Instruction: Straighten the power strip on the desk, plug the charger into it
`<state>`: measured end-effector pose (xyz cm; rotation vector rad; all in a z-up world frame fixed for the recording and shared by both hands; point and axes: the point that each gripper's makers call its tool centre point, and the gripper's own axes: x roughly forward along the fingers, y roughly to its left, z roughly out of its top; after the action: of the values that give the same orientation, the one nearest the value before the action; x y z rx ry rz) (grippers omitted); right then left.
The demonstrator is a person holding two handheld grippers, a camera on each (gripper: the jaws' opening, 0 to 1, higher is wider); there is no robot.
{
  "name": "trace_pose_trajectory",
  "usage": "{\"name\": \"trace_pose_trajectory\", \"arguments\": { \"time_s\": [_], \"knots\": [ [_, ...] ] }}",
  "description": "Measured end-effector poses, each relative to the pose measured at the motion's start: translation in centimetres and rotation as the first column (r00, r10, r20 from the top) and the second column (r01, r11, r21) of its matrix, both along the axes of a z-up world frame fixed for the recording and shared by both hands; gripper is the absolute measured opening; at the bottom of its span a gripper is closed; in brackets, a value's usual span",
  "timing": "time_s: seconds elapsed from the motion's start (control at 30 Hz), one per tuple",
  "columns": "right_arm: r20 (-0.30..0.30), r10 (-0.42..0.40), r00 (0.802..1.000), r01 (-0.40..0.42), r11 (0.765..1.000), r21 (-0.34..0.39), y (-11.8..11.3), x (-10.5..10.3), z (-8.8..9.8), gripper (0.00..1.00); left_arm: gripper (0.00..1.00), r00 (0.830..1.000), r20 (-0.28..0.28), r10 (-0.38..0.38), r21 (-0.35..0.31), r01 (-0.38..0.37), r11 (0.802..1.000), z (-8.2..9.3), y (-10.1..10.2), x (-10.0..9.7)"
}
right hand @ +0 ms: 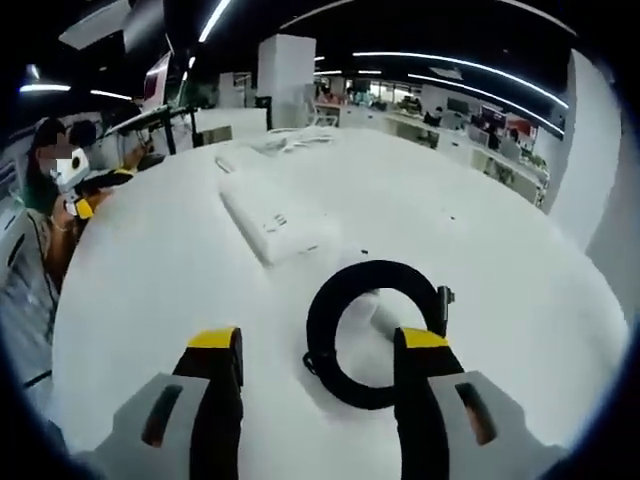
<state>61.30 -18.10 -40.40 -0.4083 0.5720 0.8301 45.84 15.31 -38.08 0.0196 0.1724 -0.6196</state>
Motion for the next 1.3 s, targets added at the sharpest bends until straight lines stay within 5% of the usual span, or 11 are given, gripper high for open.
{"name": "trace_pose_trajectory", "arguments": {
  "time_s": [0.67,1.3],
  "knots": [
    [-0.086,-0.033,0.996,0.023,0.993,-0.115,-1.0,0.1,-1.2,0.45,0.71,1.0,0.012,0.002,-0.008,-0.002,1.0,0.3,-0.3,0.0],
    [-0.147,-0.059,0.987,0.04,0.991,-0.129,-1.4,-0.3,-1.7,0.25,0.71,1.0,0.007,-0.013,-0.004,0.013,1.0,0.1,-0.8,-0.3]
  ]
}}
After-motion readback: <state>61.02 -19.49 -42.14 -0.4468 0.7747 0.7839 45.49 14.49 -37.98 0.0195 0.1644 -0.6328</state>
